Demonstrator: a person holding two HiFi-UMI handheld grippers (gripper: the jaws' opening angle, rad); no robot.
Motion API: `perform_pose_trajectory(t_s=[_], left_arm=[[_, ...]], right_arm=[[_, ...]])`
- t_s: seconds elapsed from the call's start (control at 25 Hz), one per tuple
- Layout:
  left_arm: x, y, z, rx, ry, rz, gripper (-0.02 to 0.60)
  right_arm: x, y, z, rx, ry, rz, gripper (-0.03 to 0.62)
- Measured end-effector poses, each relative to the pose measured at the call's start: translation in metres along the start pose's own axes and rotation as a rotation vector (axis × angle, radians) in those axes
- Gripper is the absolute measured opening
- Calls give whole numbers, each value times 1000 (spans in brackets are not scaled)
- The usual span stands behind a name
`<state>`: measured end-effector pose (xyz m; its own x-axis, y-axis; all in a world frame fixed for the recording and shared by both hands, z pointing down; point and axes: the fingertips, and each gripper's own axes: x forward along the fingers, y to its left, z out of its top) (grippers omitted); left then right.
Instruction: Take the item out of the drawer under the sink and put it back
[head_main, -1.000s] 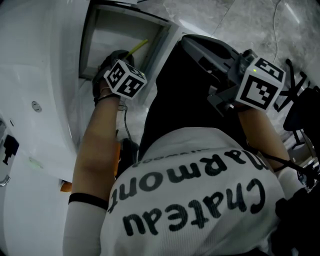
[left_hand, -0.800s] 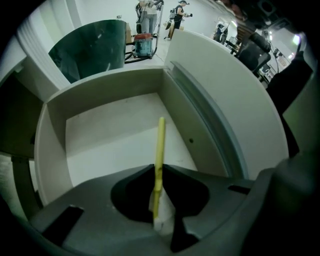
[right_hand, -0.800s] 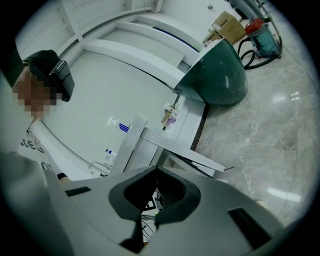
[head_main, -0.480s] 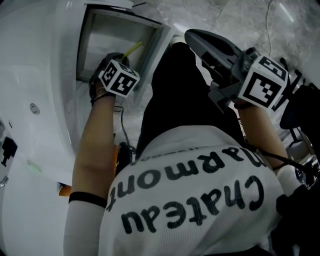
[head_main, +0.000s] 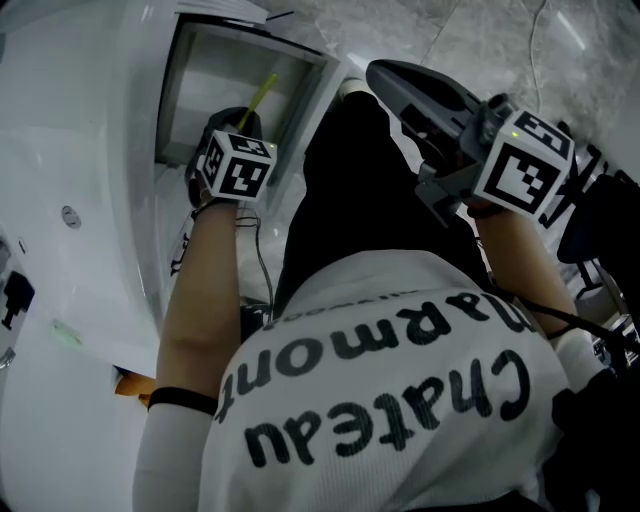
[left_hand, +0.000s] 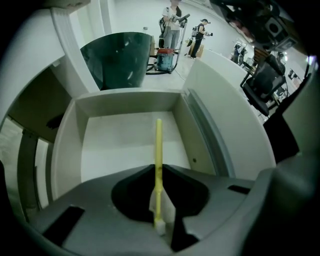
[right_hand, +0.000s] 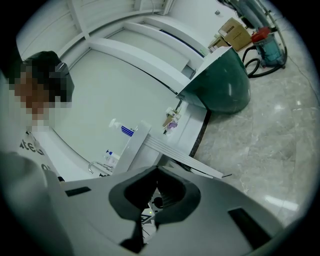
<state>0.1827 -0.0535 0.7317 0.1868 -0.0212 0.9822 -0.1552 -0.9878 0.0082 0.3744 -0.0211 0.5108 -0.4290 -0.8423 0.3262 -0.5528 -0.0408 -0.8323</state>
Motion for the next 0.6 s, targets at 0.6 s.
perform_pose_trajectory(t_s=[0.6], left_arm=[[-52, 11, 29, -109, -145, 61, 51]], right_arm=[[6, 33, 24, -69, 17, 58, 11]])
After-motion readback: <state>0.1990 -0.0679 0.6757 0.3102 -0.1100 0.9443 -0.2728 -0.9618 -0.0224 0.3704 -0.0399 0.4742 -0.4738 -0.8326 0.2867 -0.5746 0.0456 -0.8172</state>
